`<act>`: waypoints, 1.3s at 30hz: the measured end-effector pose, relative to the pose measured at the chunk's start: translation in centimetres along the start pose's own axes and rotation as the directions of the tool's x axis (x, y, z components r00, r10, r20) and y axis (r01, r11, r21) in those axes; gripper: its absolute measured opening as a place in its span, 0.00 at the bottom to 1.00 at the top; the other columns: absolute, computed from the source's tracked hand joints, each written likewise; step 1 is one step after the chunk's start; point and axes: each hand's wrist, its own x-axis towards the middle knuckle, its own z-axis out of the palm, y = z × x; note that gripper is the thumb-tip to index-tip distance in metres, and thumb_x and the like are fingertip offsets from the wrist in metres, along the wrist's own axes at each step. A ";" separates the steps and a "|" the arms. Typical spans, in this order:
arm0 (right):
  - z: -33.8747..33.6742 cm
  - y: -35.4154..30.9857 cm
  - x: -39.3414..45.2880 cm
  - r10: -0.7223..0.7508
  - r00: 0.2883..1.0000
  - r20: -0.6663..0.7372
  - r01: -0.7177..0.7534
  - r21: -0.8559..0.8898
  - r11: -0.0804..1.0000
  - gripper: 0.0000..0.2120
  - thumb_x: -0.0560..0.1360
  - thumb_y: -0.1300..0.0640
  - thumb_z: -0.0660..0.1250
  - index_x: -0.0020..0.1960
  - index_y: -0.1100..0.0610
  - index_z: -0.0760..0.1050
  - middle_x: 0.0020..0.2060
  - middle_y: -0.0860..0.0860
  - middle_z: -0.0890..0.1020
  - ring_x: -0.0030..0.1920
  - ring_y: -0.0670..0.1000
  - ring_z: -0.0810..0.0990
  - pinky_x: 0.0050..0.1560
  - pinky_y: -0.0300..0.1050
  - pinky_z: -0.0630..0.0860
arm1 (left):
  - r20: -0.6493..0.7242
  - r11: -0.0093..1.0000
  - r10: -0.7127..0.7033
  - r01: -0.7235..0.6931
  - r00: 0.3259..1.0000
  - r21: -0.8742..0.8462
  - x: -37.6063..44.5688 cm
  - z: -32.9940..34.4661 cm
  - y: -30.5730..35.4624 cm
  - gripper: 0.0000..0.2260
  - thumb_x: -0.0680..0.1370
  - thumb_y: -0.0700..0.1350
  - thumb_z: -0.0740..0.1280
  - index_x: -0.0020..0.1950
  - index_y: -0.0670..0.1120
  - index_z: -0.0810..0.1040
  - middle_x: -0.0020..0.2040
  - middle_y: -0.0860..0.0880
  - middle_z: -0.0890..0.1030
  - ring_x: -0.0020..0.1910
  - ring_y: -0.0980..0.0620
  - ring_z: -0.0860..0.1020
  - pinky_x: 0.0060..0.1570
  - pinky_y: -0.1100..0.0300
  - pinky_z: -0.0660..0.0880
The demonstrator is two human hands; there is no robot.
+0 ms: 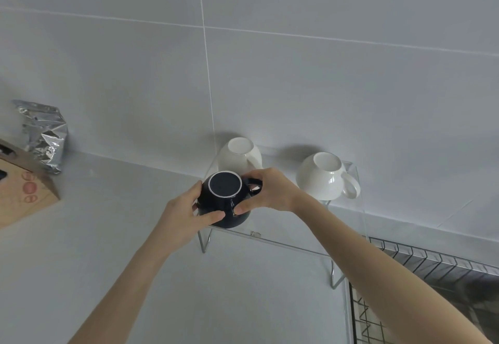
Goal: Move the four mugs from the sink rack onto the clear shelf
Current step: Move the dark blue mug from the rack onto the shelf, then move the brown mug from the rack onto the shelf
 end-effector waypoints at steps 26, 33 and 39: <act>-14.3 12.4 -25.6 0.277 0.816 -0.508 -0.150 0.277 0.949 0.09 0.72 0.63 0.67 0.51 0.56 0.79 0.45 0.49 0.84 0.47 0.46 0.83 0.55 0.37 0.77 | 0.334 0.953 0.301 -0.285 0.893 -0.097 -6.2 20.5 12.7 0.28 0.71 0.46 0.69 0.69 0.49 0.65 0.64 0.62 0.65 0.66 0.64 0.64 0.61 0.79 0.60; -10.9 26.0 -35.6 0.619 0.647 -0.446 -0.516 0.342 0.786 0.14 0.69 0.59 0.71 0.54 0.56 0.78 0.50 0.54 0.84 0.52 0.50 0.81 0.62 0.49 0.73 | 0.655 0.992 0.099 -0.123 0.749 -0.009 -6.6 34.9 10.0 0.31 0.70 0.50 0.69 0.71 0.50 0.61 0.72 0.48 0.66 0.70 0.51 0.65 0.70 0.50 0.63; -7.7 31.2 -36.1 0.729 0.614 -0.304 -0.667 0.295 0.684 0.37 0.63 0.51 0.76 0.68 0.56 0.67 0.64 0.52 0.75 0.63 0.52 0.73 0.65 0.47 0.69 | 0.713 0.993 -0.040 -0.052 0.700 0.108 -6.2 42.3 8.4 0.37 0.68 0.45 0.72 0.72 0.47 0.59 0.73 0.47 0.64 0.71 0.48 0.64 0.70 0.52 0.60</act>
